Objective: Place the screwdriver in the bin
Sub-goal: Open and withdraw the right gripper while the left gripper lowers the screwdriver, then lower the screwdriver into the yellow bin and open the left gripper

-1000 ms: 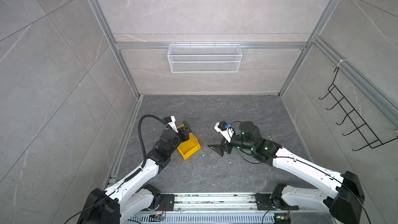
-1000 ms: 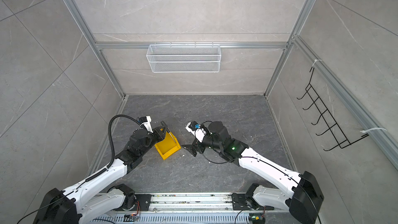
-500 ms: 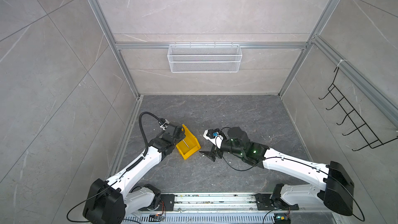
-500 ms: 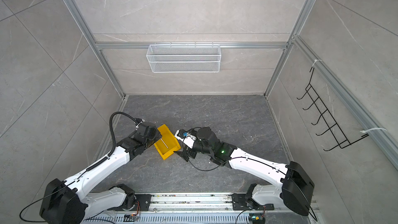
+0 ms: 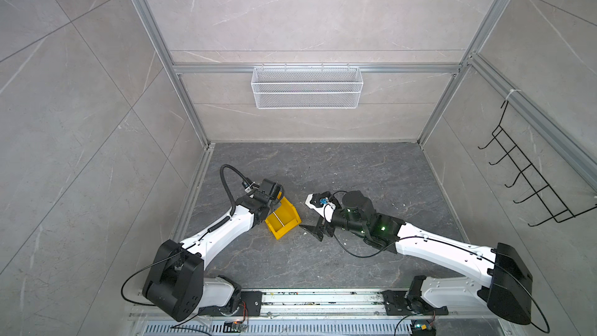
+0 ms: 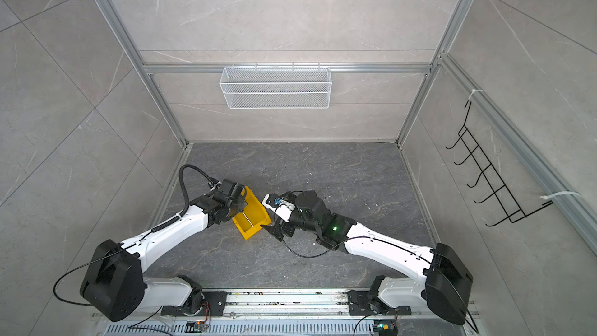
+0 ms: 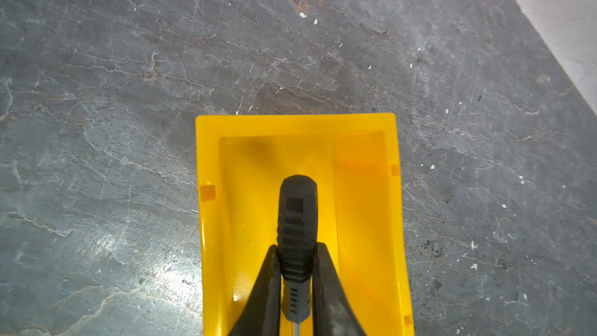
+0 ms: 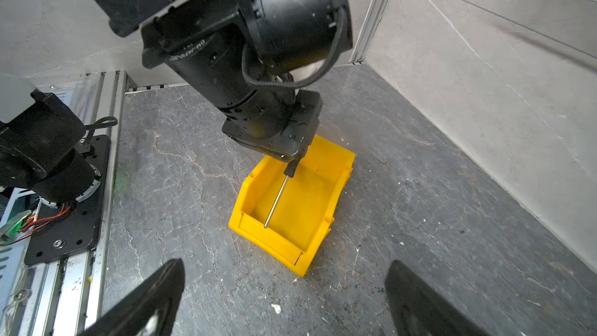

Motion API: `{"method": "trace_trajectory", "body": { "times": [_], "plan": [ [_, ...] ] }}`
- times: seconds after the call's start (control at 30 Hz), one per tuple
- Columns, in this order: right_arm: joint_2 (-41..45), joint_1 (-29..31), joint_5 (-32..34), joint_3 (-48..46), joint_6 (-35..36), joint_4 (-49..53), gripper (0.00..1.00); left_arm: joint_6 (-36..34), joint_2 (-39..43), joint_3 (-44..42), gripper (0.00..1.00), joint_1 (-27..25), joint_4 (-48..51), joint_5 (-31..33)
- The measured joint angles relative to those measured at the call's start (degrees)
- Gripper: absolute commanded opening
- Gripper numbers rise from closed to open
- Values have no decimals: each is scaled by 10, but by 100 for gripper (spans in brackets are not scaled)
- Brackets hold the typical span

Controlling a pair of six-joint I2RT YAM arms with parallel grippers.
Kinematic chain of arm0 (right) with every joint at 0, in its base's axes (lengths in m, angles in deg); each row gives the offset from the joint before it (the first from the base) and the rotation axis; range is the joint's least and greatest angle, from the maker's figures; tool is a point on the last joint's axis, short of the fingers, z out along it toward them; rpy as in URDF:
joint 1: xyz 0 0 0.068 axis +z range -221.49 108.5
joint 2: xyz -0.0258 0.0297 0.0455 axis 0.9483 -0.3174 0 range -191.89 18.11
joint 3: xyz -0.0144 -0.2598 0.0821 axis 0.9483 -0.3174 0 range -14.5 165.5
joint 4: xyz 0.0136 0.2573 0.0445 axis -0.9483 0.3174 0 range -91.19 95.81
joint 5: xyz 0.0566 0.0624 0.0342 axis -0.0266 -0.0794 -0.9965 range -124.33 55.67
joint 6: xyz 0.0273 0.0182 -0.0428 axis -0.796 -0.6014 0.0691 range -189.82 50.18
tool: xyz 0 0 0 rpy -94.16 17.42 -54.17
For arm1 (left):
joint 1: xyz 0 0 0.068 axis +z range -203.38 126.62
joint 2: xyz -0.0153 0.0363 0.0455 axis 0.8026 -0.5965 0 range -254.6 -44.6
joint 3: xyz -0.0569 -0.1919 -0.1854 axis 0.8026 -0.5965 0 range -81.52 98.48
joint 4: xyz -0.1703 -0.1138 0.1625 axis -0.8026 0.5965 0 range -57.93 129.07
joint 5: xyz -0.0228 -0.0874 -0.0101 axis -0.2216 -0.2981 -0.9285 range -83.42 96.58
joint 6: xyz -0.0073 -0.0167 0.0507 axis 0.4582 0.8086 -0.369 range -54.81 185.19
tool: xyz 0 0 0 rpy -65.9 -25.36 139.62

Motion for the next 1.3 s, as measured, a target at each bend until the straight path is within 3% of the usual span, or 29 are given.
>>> {"method": "trace_trajectory", "body": {
  "times": [0.37,0.93,1.3],
  "plan": [
    [10,0,11,-9,2,10,99,4,-41,1,0,1,-6,-4],
    [12,0,19,-10,2,13,99,-25,-13,20,0,5,-19,38],
    [12,0,33,-10,2,17,99,-27,-50,9,0,7,-56,43]
  ]
}}
